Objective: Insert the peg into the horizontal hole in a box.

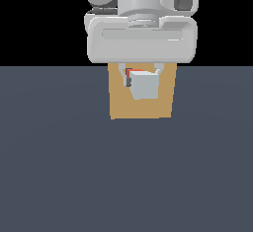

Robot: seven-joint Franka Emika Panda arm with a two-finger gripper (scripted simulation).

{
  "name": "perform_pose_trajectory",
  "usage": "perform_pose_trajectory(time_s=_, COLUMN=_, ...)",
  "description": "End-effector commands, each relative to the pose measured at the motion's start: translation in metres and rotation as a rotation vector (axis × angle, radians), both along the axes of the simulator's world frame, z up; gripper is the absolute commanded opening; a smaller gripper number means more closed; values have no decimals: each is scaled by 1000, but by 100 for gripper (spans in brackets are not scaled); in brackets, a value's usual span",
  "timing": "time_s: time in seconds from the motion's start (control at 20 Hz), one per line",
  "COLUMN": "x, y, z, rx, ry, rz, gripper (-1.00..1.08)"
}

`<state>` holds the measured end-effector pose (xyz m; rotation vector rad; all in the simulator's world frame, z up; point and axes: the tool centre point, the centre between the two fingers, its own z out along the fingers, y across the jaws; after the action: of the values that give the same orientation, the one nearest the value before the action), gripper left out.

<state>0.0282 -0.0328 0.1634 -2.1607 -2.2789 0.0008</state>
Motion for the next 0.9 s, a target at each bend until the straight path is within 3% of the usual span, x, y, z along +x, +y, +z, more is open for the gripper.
perform_pose_trajectory(time_s=0.0, x=0, y=0, z=0, rx=0, ry=0, rz=0, gripper=-100)
perform_pose_trajectory(time_s=0.35, x=-2, y=20, z=0, rx=0, ry=-1, rz=0, gripper=-100)
perform_pose_trajectory(time_s=0.85, x=-7, y=101, z=2, rx=0, ry=-3, rz=0, gripper=-100)
